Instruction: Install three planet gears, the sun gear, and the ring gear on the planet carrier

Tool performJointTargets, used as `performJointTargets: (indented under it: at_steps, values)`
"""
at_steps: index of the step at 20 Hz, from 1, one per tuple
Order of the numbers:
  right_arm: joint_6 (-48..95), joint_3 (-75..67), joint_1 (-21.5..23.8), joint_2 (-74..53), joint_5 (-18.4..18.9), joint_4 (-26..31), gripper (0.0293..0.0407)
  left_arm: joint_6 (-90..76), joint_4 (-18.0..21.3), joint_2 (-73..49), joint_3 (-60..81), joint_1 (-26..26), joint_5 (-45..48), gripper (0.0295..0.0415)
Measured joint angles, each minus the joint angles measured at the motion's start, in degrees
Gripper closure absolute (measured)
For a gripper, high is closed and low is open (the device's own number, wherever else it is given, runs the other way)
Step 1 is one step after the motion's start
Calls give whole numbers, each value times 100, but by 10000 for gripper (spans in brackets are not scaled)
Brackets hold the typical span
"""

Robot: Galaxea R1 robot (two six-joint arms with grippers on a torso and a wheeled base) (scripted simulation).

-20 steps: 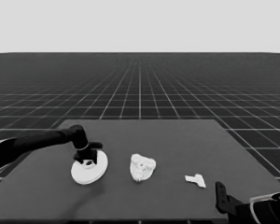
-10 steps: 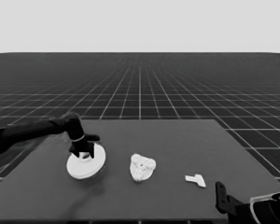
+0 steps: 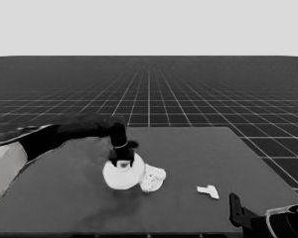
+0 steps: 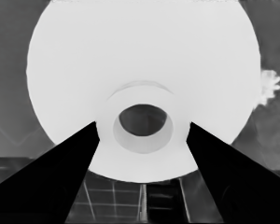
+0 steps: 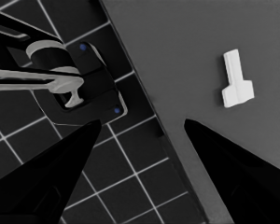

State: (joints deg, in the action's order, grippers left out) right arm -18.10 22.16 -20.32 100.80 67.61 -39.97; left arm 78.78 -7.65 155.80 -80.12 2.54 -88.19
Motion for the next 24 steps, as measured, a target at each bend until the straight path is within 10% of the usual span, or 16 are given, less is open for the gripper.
performJointTargets:
  at_steps: [5,24]
  values:
    - [0,0,0,0,0,0,315,-134,-42,2050,-1843,-75,10,362]
    - [0,0,0,0,0,0,315,-630,-559,2269,-2389,-673,187,362]
